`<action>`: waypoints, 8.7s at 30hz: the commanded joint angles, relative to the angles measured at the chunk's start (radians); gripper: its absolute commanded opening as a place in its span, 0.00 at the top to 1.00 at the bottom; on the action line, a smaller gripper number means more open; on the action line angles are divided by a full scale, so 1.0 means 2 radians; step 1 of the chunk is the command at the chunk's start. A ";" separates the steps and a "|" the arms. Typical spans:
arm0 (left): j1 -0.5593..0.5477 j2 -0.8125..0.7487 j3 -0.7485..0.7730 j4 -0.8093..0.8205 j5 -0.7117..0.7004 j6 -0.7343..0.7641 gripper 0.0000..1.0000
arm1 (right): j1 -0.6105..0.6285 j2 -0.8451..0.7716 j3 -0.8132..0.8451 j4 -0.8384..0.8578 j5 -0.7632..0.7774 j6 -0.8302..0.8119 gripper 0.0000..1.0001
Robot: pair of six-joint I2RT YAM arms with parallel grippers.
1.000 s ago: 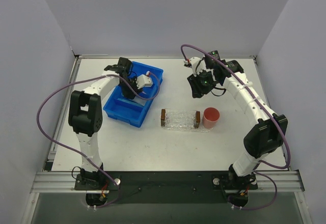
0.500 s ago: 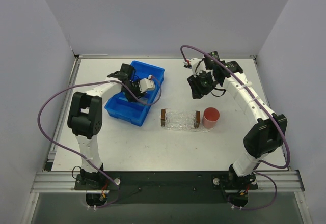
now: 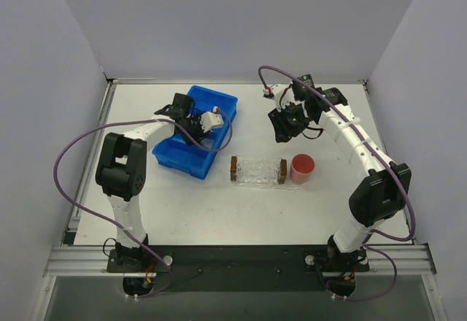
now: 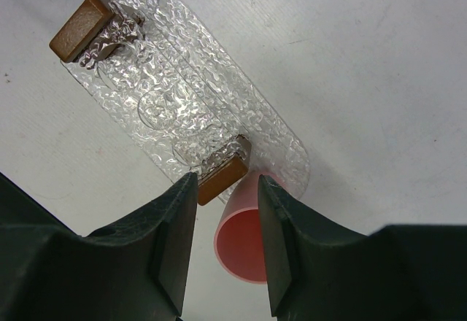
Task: Prepare toiletry sets of a toothbrush and toothpaste on the tray
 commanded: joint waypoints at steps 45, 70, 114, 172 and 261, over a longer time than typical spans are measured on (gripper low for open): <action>-0.031 0.029 -0.027 -0.015 -0.043 0.033 1.00 | 0.000 0.001 -0.001 -0.009 -0.005 -0.003 0.65; -0.005 -0.010 0.034 -0.025 -0.056 -0.041 0.76 | 0.000 -0.005 -0.012 -0.010 -0.010 -0.003 0.65; -0.028 -0.020 0.097 -0.111 0.090 0.025 0.57 | 0.001 0.002 -0.014 -0.010 -0.011 -0.005 0.65; -0.008 0.085 0.137 -0.135 0.106 0.231 0.32 | -0.018 0.010 -0.008 -0.010 -0.021 -0.002 0.65; -0.008 0.053 0.184 -0.210 0.098 0.158 0.66 | 0.001 0.004 -0.012 -0.010 -0.021 -0.002 0.65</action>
